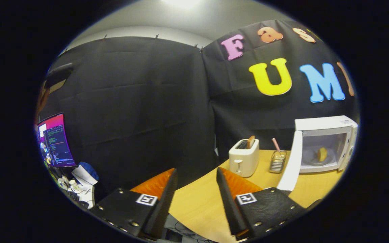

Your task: Open the microwave, put the food inside, and close the microwave door.

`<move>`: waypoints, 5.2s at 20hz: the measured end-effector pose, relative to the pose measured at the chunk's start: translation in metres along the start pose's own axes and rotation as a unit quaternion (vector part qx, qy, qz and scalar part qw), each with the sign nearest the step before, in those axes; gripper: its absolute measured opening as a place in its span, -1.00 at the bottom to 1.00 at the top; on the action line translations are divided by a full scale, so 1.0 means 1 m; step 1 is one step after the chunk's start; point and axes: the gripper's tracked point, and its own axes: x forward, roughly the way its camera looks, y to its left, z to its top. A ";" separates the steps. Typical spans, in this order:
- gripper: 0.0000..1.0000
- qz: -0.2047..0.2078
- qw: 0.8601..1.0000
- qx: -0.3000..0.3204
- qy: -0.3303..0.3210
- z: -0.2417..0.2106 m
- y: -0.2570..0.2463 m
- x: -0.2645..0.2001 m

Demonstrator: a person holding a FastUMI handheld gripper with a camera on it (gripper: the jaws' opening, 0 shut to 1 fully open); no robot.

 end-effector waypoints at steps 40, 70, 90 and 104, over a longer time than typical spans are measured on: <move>-0.98 -0.211 0.971 0.036 0.108 -0.063 -0.300 -0.133; -0.98 -0.297 0.945 0.104 0.089 -0.048 -0.538 -0.110; -0.98 -0.315 0.941 0.080 0.099 -0.047 -0.538 -0.087; -0.60 -0.362 0.931 0.029 -0.028 0.052 -0.417 -0.202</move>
